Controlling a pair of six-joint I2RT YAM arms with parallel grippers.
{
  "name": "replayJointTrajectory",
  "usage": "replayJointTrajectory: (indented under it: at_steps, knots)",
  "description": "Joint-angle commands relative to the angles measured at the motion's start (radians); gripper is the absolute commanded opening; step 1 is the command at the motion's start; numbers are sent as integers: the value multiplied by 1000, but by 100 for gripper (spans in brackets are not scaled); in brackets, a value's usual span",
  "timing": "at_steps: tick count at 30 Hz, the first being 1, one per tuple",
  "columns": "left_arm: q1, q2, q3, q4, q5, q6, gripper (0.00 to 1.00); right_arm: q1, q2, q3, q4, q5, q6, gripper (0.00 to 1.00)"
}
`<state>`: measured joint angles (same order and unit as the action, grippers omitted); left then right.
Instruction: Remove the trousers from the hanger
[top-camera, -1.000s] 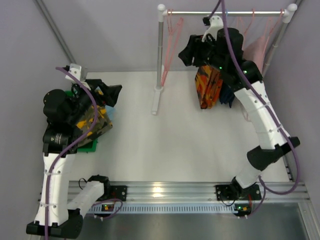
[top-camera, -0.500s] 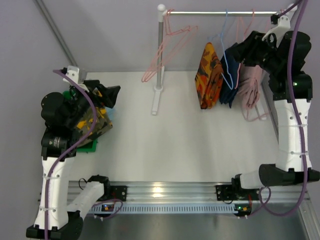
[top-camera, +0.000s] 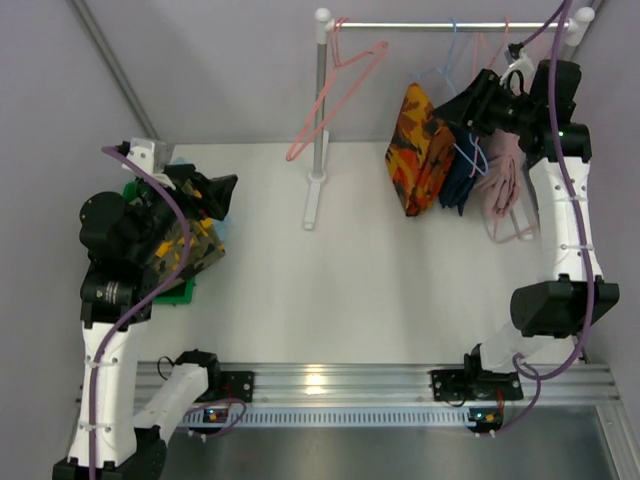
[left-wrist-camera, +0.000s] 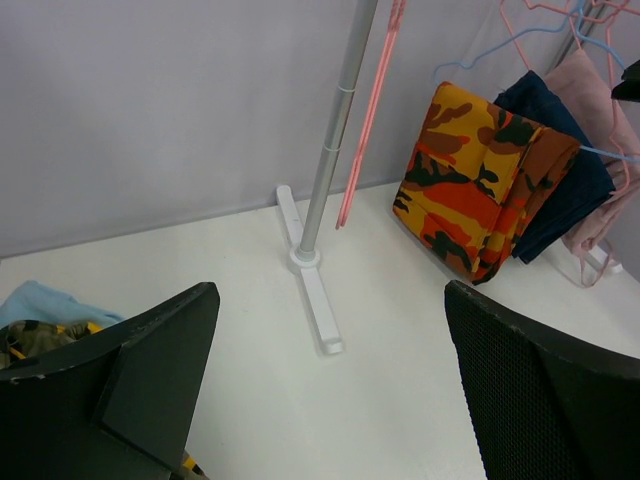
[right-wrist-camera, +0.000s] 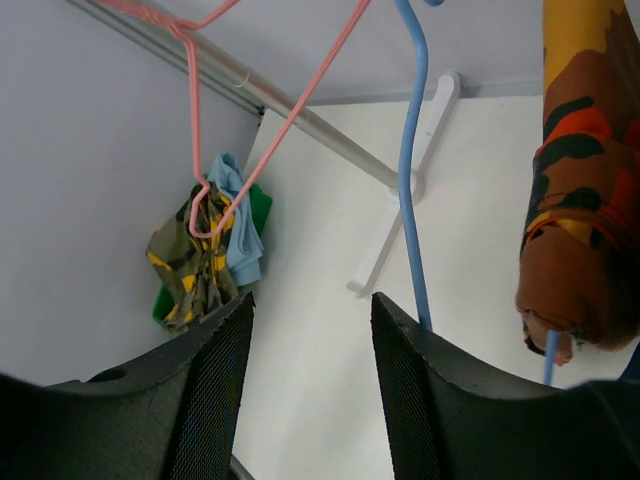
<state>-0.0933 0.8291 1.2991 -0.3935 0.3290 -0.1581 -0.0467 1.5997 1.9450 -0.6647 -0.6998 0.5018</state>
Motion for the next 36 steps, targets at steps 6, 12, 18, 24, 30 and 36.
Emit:
replayJointTrajectory:
  at_steps: [6,12,18,24,30,36]
  knots:
    - [-3,-7,-27,19,-8,0,99,-10,55,38,132,-66,21,49]
    - [-3,-4,-38,19,-7,3,99,-12,14,38,210,-119,21,48]
    - [-3,-4,-43,25,13,-4,99,-61,-70,72,208,-29,-49,55]
    - [-3,-10,-50,24,13,-4,99,-114,-116,72,166,198,-181,55]
    - [-3,-8,-58,28,7,-11,99,-117,-51,98,146,184,-218,54]
    - [-3,-10,-46,21,-1,8,99,-117,69,155,113,92,-186,53]
